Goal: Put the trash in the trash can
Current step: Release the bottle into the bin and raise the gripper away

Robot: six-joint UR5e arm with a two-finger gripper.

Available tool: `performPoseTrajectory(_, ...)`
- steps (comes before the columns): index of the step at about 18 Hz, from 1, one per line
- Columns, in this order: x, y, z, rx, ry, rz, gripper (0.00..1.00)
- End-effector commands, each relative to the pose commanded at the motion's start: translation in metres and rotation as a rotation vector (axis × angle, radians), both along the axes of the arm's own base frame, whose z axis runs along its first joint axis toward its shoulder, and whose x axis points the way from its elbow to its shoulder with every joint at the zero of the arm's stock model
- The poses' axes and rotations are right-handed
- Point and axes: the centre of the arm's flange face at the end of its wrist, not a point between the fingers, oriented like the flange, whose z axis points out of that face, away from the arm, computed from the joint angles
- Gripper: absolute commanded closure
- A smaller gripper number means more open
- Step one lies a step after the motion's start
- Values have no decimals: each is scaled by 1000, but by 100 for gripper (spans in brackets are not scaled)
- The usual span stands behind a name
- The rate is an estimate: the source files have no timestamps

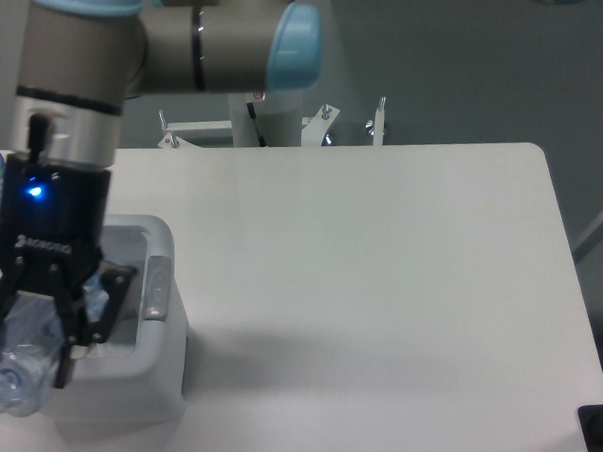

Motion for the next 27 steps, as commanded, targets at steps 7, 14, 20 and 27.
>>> performPoseTrajectory(7, -42, -27, 4, -5, -3, 78, 0)
performPoseTrajectory(14, -171, -92, 6, -95, 129, 422, 0)
performPoseTrajectory(20, -217, -151, -41, -454, 363, 392, 0)
performPoseTrajectory(27, -245, -233, -36, -753, 389, 164, 0)
